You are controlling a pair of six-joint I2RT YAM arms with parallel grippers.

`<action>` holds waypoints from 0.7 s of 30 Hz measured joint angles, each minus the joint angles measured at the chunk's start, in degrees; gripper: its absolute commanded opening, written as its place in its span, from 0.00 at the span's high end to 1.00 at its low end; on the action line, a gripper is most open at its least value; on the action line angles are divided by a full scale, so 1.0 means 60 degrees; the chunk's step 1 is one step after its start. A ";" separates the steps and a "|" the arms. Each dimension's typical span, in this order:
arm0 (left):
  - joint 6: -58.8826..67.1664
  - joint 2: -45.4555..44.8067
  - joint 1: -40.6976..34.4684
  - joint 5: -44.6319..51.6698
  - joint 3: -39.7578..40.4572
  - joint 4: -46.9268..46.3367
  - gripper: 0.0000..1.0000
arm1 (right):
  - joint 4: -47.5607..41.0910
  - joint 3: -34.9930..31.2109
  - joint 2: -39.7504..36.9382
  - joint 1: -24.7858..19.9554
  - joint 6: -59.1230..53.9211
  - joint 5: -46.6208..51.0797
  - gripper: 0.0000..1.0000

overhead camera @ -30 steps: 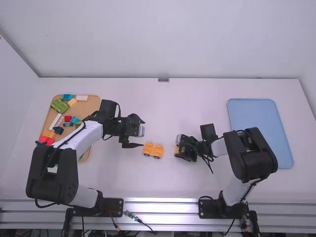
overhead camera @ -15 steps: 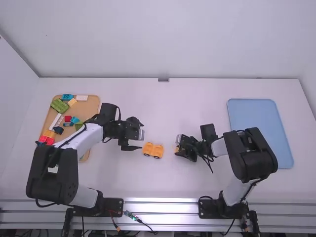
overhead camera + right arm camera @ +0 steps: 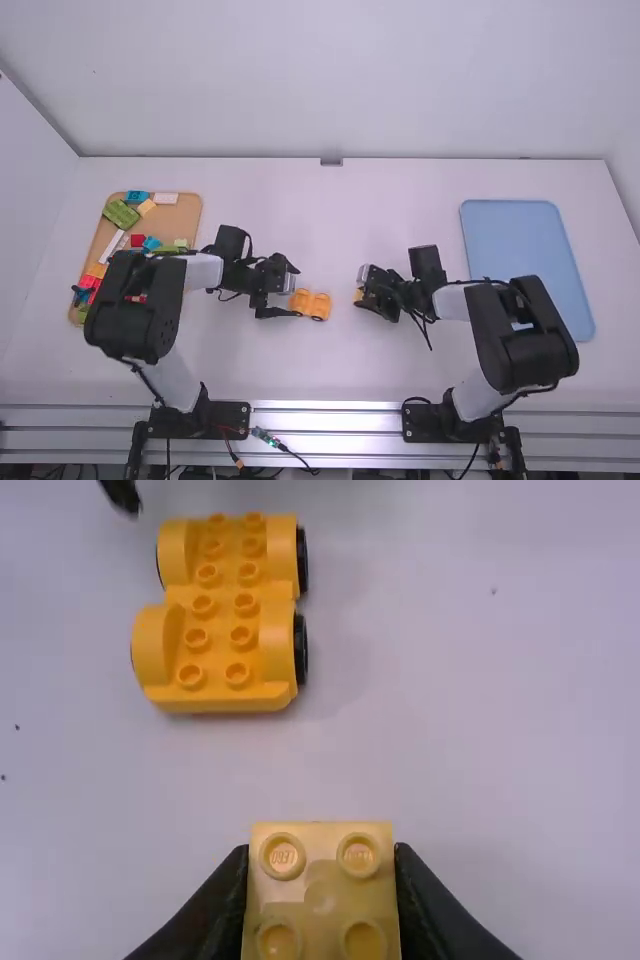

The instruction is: Assemble lego blocks to make yellow taxi

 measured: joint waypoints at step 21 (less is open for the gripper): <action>0.0481 0.1508 -0.0794 0.0685 0.0106 0.1366 0.01 | -0.0270 0.0000 -0.1231 0.0000 0.0044 0.0004 0.79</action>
